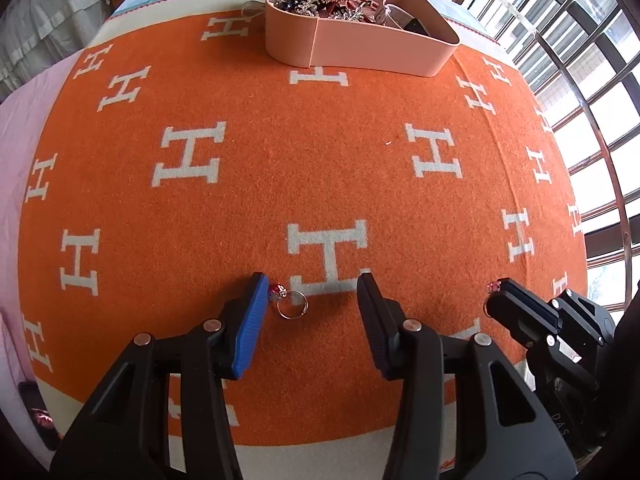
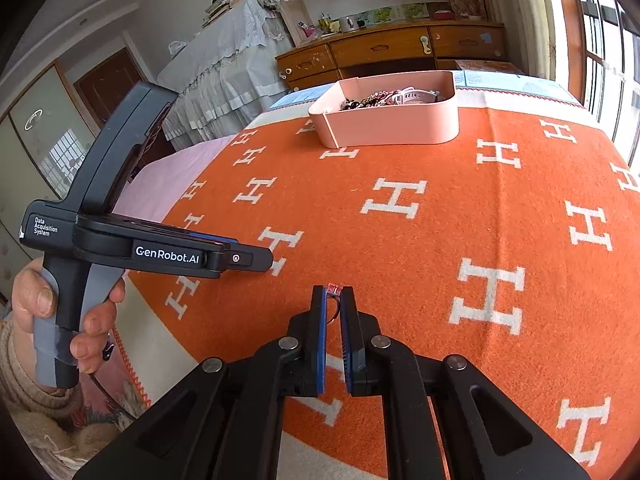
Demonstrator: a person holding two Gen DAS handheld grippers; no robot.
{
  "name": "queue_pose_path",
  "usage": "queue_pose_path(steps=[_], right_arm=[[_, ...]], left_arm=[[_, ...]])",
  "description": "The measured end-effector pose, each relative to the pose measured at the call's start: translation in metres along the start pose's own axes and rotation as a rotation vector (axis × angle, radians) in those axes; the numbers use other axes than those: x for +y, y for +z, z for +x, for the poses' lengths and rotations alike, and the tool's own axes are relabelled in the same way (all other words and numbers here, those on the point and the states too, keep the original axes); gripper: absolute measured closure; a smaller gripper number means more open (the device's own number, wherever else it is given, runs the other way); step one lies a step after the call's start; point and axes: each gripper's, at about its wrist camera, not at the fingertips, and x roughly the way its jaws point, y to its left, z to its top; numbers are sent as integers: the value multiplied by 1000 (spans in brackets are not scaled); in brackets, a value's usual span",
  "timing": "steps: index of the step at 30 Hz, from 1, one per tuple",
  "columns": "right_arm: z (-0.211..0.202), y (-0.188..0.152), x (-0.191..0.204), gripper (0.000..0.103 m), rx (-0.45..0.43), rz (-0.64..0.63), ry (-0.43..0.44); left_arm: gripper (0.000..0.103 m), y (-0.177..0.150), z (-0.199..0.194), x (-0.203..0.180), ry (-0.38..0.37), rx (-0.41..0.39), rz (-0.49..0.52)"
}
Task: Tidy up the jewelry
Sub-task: 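Grasp the pink stone ring with the right gripper while the left grasps the silver ring, then carry both rings into the pink box and open both grippers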
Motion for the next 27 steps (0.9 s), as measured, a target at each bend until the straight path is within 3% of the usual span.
queue_pose_path(steps=[3,7,18,27], right_arm=[[-1,0,-3,97,-2,14,9],[-1,1,-4,97,-5,21,12],[-8,2,0,97,-25,23,-3],[-32,30,13,97,-60,28,21]], left_arm=[[87,5,2,-3,50,2,15],[96,10,4,-1,54,11,18],[97,0,-5,7,4,-1,20],[97,23,-73,1,8,-105,99]])
